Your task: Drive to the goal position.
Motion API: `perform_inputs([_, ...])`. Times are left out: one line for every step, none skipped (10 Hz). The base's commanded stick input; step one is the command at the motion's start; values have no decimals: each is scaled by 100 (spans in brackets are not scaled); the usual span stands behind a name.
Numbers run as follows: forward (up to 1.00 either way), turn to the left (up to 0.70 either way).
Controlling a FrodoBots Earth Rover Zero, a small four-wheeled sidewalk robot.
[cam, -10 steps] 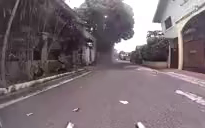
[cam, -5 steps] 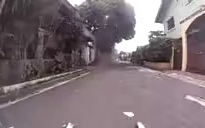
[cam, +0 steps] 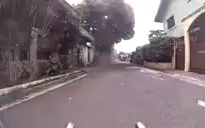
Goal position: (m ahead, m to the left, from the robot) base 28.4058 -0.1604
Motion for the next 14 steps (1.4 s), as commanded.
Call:
perform_inputs([70,0])
perform_inputs([70,0])
perform_inputs([70,0])
perform_inputs([70,0])
perform_inputs([70,0])
perform_inputs([70,0])
perform_inputs([70,0])
perform_inputs([70,0])
perform_inputs([70,0])
perform_inputs([70,0])
perform_inputs([70,0])
perform_inputs([70,0])
perform_inputs([70,0])
perform_inputs([70,0])
